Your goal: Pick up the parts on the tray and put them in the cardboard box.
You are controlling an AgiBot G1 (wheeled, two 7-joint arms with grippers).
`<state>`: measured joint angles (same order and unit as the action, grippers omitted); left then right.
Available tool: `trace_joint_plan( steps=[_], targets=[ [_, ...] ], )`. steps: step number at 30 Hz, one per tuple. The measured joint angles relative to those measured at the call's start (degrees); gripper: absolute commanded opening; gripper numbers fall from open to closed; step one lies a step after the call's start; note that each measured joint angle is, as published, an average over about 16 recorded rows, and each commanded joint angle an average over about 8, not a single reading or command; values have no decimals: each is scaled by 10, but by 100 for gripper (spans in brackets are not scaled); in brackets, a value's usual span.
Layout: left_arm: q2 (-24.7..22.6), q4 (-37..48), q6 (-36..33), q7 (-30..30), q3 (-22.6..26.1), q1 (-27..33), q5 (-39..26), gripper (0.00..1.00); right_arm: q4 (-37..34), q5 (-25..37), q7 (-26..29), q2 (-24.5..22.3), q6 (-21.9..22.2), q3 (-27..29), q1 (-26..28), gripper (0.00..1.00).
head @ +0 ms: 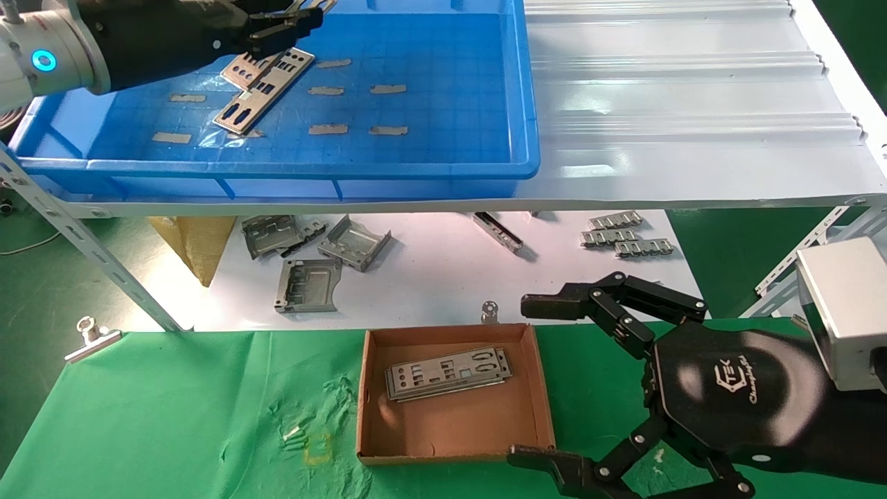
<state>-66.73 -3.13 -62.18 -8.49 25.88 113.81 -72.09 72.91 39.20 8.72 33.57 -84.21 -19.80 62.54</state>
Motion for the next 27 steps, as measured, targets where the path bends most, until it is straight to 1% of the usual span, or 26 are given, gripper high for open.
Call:
trace_joint_plan(
  steps=[9, 12, 15, 18, 20, 27],
  targets=[
    [1, -28, -181, -21, 11, -2, -5, 0, 0, 0, 0, 0, 0, 0, 0, 100],
    [-1, -50, -233, -29, 21, -13, -5, 0, 0, 0, 0, 0, 0, 0, 0, 100],
    [0, -85, -269, -33, 37, -33, 0, 0, 0, 0, 0, 0, 0, 0, 0, 100],
    [1, -124, -285, -38, 58, -62, 4, 0, 0, 0, 0, 0, 0, 0, 0, 100],
    [0, -148, -284, -43, 72, -85, 6, 0, 0, 0, 0, 0, 0, 0, 0, 100],
    [-17, -203, -223, -77, 119, -182, 2, 0, 0, 0, 0, 0, 0, 0, 0, 100]
  ],
)
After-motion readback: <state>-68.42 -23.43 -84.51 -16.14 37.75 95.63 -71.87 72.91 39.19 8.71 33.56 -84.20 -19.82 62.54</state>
